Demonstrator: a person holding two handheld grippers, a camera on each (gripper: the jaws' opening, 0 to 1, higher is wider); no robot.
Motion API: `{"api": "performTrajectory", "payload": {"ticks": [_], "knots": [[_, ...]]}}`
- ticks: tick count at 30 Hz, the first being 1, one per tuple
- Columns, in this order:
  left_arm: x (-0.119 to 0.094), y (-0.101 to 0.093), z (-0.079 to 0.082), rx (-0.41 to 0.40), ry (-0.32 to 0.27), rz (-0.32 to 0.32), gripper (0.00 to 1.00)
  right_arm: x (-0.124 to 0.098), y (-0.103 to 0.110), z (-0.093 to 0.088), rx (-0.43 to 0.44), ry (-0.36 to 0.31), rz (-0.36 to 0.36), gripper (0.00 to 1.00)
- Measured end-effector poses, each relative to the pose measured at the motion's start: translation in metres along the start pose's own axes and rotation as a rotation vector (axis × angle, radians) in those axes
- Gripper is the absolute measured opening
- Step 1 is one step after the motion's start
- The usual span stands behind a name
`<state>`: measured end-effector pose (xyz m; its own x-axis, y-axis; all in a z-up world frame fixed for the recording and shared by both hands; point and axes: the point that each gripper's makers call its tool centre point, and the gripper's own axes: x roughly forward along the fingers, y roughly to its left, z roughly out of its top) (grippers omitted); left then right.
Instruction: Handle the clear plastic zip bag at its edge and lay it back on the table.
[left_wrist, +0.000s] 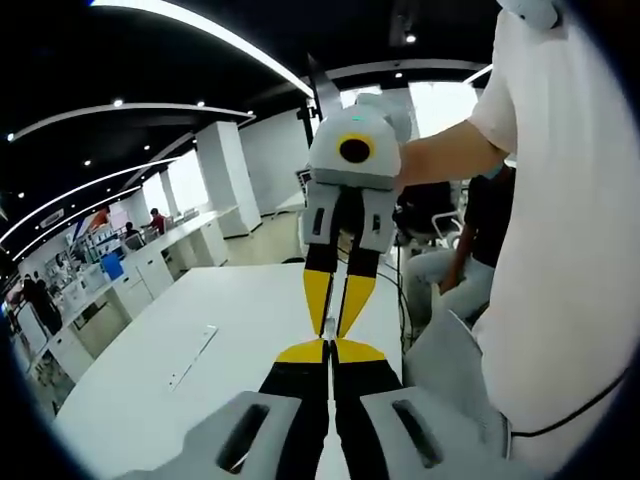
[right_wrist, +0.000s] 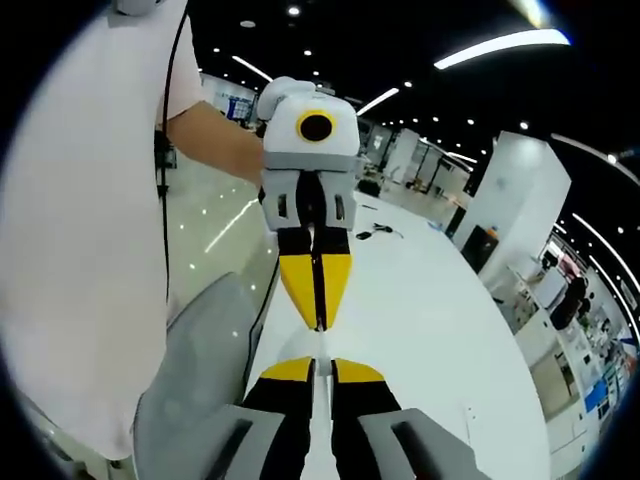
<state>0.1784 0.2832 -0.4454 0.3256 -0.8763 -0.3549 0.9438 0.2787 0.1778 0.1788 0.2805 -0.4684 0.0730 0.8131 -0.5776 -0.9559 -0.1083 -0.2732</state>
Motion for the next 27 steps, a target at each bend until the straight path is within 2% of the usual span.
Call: {"api": "performTrajectory", "payload": {"ticks": [14, 27], "knots": [[0.0004, -0.0012, -0.0014, 0.012, 0.008, -0.003, 0.00, 0.0005, 0.0017, 0.0003, -0.019, 0.001, 0.007, 0.00], [0.0015, -0.0035, -0.0019, 0.019, 0.011, -0.011, 0.00, 0.0000, 0.0039, -0.0057, -0.028, 0.037, 0.014, 0.00]]}}
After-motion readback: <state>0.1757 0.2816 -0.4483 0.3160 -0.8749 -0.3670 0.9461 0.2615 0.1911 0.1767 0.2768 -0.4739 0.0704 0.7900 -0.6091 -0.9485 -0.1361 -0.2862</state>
